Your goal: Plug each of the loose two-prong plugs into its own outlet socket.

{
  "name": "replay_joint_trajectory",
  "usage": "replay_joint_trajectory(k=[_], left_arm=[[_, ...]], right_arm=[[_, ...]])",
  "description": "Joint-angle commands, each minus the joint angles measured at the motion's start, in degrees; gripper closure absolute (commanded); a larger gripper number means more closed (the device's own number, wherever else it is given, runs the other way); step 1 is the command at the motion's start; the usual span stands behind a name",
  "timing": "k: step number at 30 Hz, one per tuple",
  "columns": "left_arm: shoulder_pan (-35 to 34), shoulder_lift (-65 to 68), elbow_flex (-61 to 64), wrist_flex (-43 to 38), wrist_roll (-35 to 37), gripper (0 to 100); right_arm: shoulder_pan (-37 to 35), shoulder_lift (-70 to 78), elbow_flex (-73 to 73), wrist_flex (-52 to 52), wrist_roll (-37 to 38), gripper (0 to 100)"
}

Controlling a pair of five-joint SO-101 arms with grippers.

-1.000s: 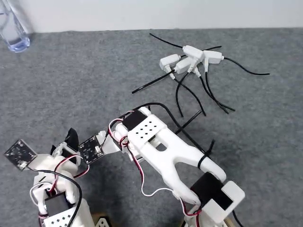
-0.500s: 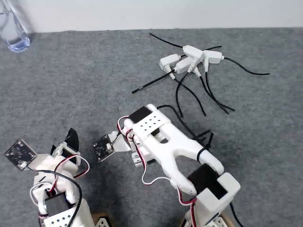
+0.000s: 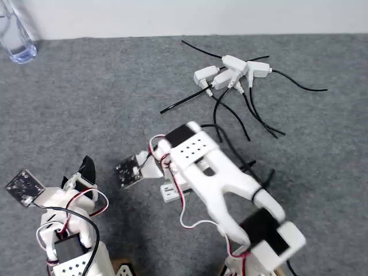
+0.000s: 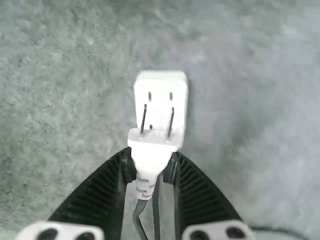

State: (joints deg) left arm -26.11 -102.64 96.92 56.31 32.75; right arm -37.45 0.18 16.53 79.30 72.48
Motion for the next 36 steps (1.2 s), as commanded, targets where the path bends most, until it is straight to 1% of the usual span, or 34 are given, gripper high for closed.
replay_joint_trajectory(k=[1, 3, 6, 8, 10, 14, 18, 28, 30, 33, 34, 36], left_arm=[[0.44, -0.18, -0.4, 0.18, -0.62, 73], [0.44, -0.18, -0.4, 0.18, -0.62, 73], [0.44, -0.18, -0.4, 0.18, -0.62, 73], [0.44, -0.18, -0.4, 0.18, -0.62, 73], [0.44, -0.18, -0.4, 0.18, -0.62, 73], [0.44, -0.18, -0.4, 0.18, -0.62, 73], [0.44, -0.18, -0.4, 0.18, -0.62, 73], [0.44, -0.18, -0.4, 0.18, -0.62, 73], [0.44, -0.18, -0.4, 0.18, -0.62, 73], [0.44, -0.18, -0.4, 0.18, -0.62, 73], [0.44, -0.18, -0.4, 0.18, -0.62, 73], [0.44, -0.18, -0.4, 0.18, -0.62, 73]], right_arm=[[4.88, -6.11, 3.34, 0.57, -2.2, 99.0], [8.66, -8.31, 6.42, 0.57, -2.2, 99.0], [14.46, -11.82, 11.96, -2.42, -1.76, 99.0], [17.36, -14.02, 16.88, -4.35, 1.14, 99.0], [18.59, -15.87, 22.51, -6.73, 2.81, 99.0], [18.59, -18.15, 32.53, -14.02, 2.73, 99.0], [18.95, -18.51, 37.54, -18.33, 2.73, 99.0], [18.86, -18.15, 40.97, -18.42, 2.55, 98.8], [18.59, -18.24, 41.05, -17.45, 1.05, 95.7], [18.51, -18.77, 41.14, -17.1, 0.0, 85.5], [18.51, -18.77, 41.14, -17.19, 0.35, 83.9], [18.51, -18.77, 41.14, -17.45, 0.44, 84.2]])
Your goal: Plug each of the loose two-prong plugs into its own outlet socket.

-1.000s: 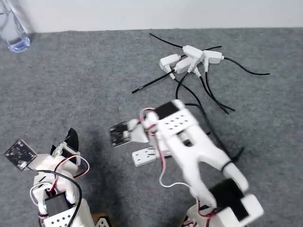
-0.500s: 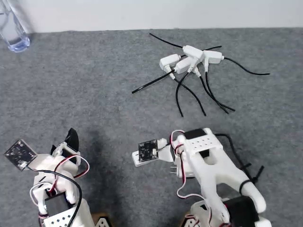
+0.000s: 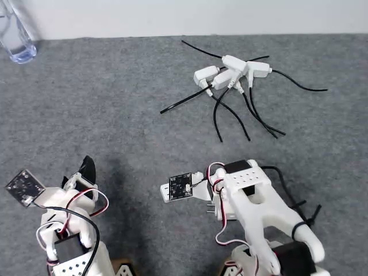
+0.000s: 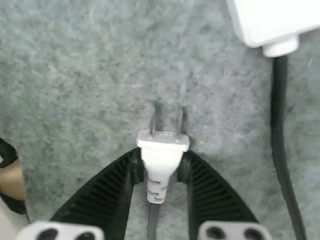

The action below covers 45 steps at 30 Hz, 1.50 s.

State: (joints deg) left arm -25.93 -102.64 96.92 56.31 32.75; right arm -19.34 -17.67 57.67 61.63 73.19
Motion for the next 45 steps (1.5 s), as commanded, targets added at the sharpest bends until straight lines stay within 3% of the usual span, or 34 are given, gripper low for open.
replay_joint_trajectory(k=[1, 23, 27, 34, 37, 41, 45], left_arm=[[0.26, -0.18, -0.4, 0.18, -0.62, 73], [0.26, -0.18, -0.4, 0.18, -0.62, 73], [0.26, -0.18, -0.4, 0.18, -0.62, 73], [0.26, -0.18, -0.4, 0.18, -0.44, 73], [0.97, -0.18, -0.48, -0.09, -0.35, 73], [7.82, -0.26, -0.48, 0.18, -0.26, 73], [23.56, -0.53, -0.48, -0.62, 6.07, 73]], right_arm=[[0.4, -0.92, 0.0, 0.22, 0.26, 85.1], [-6.29, -0.48, -0.26, 0.31, -3.34, 87.3], [-6.29, -0.4, -0.26, 0.13, -3.34, 99.8], [-6.29, -1.8, -1.14, -0.13, -3.69, 99.1], [-6.9, -6.11, -5.01, 2.42, -7.91, 99.1], [-8.48, -14.81, -13.63, 10.24, -15.21, 99.1], [-12.7, -20.88, -19.43, 15.6, -23.03, 99.1]])
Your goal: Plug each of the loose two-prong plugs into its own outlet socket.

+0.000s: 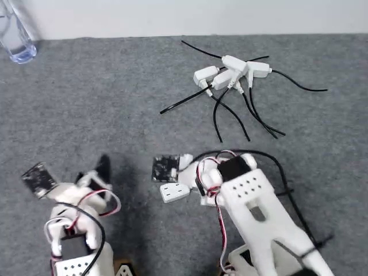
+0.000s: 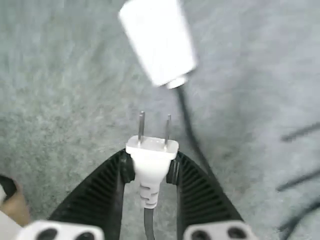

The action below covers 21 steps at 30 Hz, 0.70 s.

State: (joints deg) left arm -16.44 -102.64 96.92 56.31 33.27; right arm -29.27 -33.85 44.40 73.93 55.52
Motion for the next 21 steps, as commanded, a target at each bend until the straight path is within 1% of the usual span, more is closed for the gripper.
replay_joint_trajectory(k=[1, 3, 5, 8, 12, 16, 18, 21], left_arm=[[18.11, -0.53, -0.48, -1.49, 7.3, 73], [24.53, -0.53, -0.48, -4.13, 9.76, 73], [28.04, -0.53, -0.48, -7.03, 11.43, 73], [28.84, -0.53, -0.48, -8.53, 12.92, 73], [29.1, -0.53, -0.48, -8.35, 12.92, 73], [29.36, -0.53, -0.48, -8.7, 13.01, 73], [31.03, -0.53, -0.48, -8.53, 13.01, 73], [33.23, -0.53, -0.48, -8.35, 12.92, 73]], right_arm=[[-3.65, -5.49, -7.12, 4.0, -7.21, 99.1], [-4.62, -5.76, -8.79, 4.53, -10.11, 99.1], [-4.62, -5.14, -10.02, 4.79, -11.69, 99.1], [-4.53, -3.82, -10.9, 4.88, -12.22, 99.1], [-5.41, -2.07, -11.43, 3.74, -12.31, 99.1], [-5.76, 1.36, -14.33, 2.15, -14.33, 99.1], [-6.02, 3.65, -16.79, 2.24, -14.51, 99.1], [-9.98, 6.73, -20.75, 3.21, -15.82, 99.1]])
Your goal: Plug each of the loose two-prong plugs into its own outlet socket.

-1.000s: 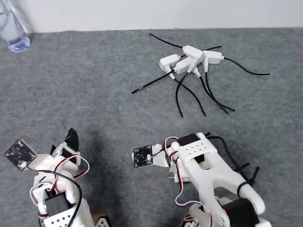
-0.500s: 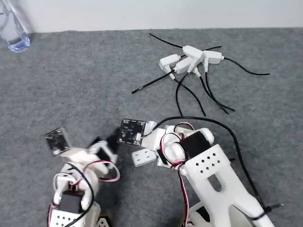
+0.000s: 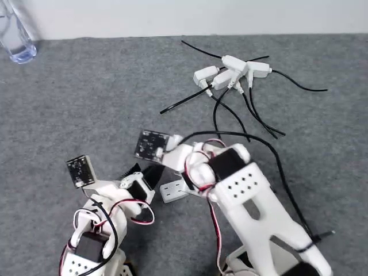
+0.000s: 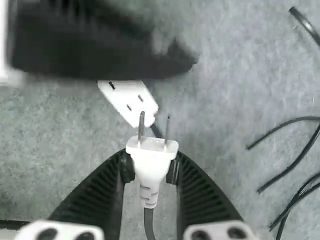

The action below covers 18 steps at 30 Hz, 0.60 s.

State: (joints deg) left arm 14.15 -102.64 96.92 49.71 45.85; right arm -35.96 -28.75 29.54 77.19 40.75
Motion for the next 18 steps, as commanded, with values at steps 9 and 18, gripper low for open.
replay_joint_trajectory(k=[9, 18], left_arm=[[2.81, -0.35, -0.4, -1.67, 0.26, 73], [2.73, -0.53, -0.4, -0.62, 0.18, 73]], right_arm=[[-9.36, 7.96, -12.4, 0.92, -3.52, 99.1], [-3.82, 7.96, -12.48, 1.71, -1.32, 99.1]])
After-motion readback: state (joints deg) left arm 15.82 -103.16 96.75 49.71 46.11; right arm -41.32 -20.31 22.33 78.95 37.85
